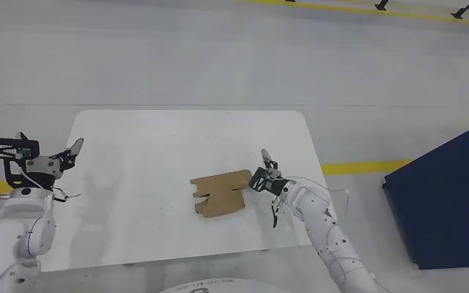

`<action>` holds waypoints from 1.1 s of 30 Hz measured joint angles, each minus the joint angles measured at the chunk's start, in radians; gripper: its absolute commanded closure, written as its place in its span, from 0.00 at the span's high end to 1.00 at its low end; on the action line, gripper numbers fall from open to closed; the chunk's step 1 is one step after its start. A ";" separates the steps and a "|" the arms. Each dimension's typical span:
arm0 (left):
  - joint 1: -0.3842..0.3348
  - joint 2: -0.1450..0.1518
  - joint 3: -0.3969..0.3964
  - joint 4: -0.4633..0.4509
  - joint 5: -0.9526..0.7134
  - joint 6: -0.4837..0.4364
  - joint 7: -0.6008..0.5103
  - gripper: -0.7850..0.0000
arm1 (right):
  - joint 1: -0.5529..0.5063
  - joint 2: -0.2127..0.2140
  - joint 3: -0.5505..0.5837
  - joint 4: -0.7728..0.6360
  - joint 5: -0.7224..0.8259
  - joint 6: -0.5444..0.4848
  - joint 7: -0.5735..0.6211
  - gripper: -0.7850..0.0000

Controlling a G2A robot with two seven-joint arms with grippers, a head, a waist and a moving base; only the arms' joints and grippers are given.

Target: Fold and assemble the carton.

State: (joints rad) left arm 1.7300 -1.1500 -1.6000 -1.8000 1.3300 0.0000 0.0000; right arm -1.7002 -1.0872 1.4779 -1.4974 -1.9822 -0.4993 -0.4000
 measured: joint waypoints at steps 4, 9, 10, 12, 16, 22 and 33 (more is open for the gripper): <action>0.000 0.000 0.000 0.000 0.000 0.000 0.000 1.00 | 0.010 0.016 0.001 0.057 -0.096 -0.027 -0.129 1.00; 0.000 0.000 0.000 0.000 0.000 0.000 0.000 1.00 | 0.040 0.024 -0.006 0.105 -0.116 -0.068 -0.153 1.00; 0.000 0.000 0.000 0.000 0.000 0.000 0.000 1.00 | 0.052 0.024 -0.019 0.112 -0.125 -0.071 -0.136 1.00; 0.000 0.000 0.000 0.000 0.000 0.000 0.000 1.00 | 0.072 0.020 -0.048 0.121 -0.138 -0.073 -0.099 1.00; 0.000 0.000 0.000 0.000 0.000 0.000 0.000 1.00 | 0.104 0.010 -0.124 0.122 -0.157 -0.071 -0.036 1.00; 0.000 0.000 0.000 0.000 0.000 0.000 0.000 1.00 | 0.121 0.005 -0.203 0.096 -0.202 -0.065 -0.008 1.00; 0.000 0.000 0.000 0.000 0.000 0.000 0.000 1.00 | 0.142 -0.005 -0.293 0.051 -0.212 -0.038 0.057 0.36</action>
State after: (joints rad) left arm 1.7300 -1.1500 -1.6000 -1.8000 1.3300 0.0000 0.0000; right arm -1.5583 -1.0922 1.1850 -1.4464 -2.1939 -0.5376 -0.3426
